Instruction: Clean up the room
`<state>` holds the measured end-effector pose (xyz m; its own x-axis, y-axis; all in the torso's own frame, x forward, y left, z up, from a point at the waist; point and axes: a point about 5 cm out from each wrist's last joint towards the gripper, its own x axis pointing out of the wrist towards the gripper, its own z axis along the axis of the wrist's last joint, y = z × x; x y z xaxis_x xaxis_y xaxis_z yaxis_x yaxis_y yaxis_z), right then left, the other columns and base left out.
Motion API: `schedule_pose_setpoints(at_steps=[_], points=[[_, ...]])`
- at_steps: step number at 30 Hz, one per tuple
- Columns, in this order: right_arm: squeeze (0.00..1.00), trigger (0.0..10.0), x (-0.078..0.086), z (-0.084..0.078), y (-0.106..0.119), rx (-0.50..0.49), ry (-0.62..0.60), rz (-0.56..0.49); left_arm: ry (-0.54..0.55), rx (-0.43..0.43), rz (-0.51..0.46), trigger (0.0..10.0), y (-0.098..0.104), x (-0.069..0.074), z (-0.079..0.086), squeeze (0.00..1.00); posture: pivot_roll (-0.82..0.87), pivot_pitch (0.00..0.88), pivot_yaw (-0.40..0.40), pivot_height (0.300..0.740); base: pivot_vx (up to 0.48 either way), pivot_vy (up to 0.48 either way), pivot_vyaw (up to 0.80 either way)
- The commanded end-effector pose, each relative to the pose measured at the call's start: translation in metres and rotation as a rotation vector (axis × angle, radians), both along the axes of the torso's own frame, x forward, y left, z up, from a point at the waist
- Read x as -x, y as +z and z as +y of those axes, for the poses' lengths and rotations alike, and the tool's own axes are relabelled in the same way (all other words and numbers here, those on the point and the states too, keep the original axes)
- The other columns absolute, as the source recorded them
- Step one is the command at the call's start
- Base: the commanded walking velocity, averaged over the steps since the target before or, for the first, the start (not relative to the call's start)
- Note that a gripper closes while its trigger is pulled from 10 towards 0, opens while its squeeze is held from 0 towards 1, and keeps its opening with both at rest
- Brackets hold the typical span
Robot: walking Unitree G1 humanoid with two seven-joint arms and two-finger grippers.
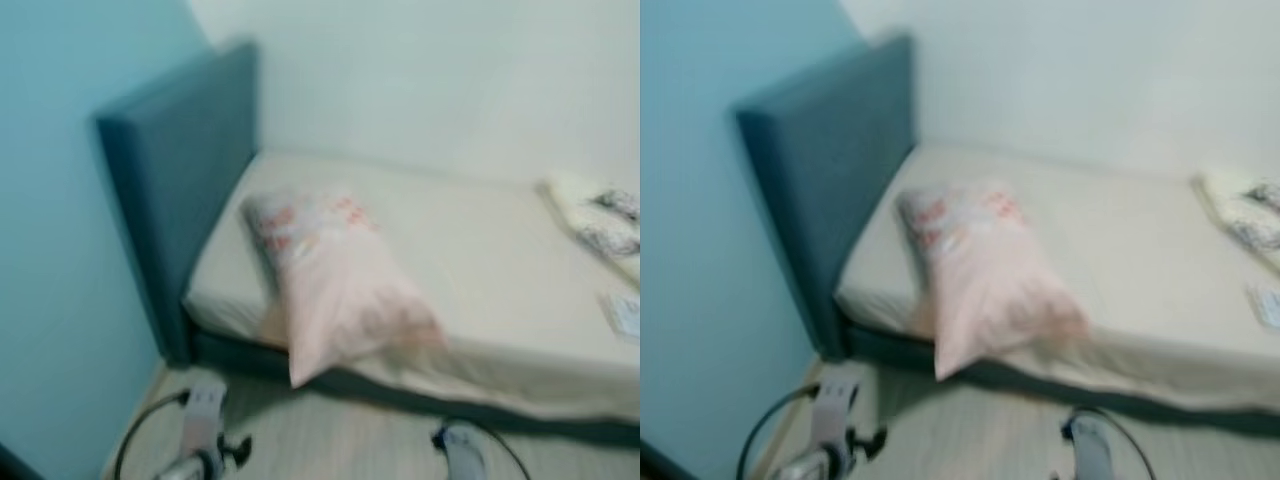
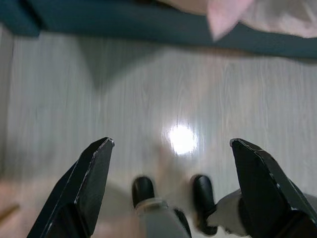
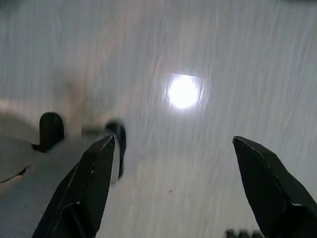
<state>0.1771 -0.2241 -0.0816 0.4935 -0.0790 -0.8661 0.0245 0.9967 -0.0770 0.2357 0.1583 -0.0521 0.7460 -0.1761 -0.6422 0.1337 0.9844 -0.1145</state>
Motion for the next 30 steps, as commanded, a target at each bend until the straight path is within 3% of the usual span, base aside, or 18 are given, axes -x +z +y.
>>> schedule_pose_setpoints(at_steps=[1, 7, 12, 16, 19, 20, 25, 30], points=[[0.0, 10.0, -0.001, -0.007, 0.002, 0.016, -0.013, -0.006, -0.022, 0.008, 0.0, 10.0, -0.001, 0.001, -0.009, 0.0, 0.01, 0.015, -0.037, 0.737, 0.334, 0.0, 0.0], [0.0, 10.0, -0.014, -0.004, 0.008, 0.011, 0.007, -0.06, -0.001, 0.01, -0.053, 10.0, 0.008, -0.01, -0.009, 0.0, 0.01, 0.016, -0.033, 0.737, 0.33, 0.0, 0.0], [0.0, 10.0, -0.038, -0.002, 0.021, 0.007, 0.051, -0.15, 0.041, 0.01, -0.137, 10.0, 0.024, -0.03, -0.003, 0.0, 0.0, 0.009, -0.029, 0.737, 0.33, 0.0, 0.0], [0.0, 10.0, -0.046, -0.002, 0.027, 0.002, 0.055, -0.185, 0.051, 0.032, -0.163, 10.0, 0.03, -0.037, -0.003, 0.0, 0.0, 0.007, -0.03, 0.737, 0.33, 0.0, 0.0], [0.0, 10.0, -0.054, -0.003, 0.033, -0.001, 0.05, -0.217, 0.025, 0.082, -0.189, 10.0, 0.036, -0.043, -0.01, 0.0, 0.0, 0.005, -0.03, 0.737, 0.329, 0.0, 0.0], [0.0, 10.0, -0.06, -0.003, 0.037, -0.006, 0.046, -0.243, -0.004, 0.151, -0.209, 10.0, 0.04, -0.046, -0.019, 0.0, 0.0, 0.004, -0.029, 0.737, 0.322, 0.0, 0.0], [0.0, 10.0, -0.063, -0.003, 0.039, -0.004, 0.043, -0.255, -0.029, 0.234, -0.216, 10.0, 0.042, -0.047, -0.03, 0.0, 0.0, 0.008, -0.031, 0.737, 0.319, 0.0, 0.0], [0.0, 10.0, -0.072, -0.006, 0.047, -0.009, 0.004, -0.296, -0.088, 0.414, -0.205, 10.0, 0.046, -0.047, -0.05, 0.0, -0.01, 0.015, -0.027, 0.737, 0.292, 0.0, -0.15]])
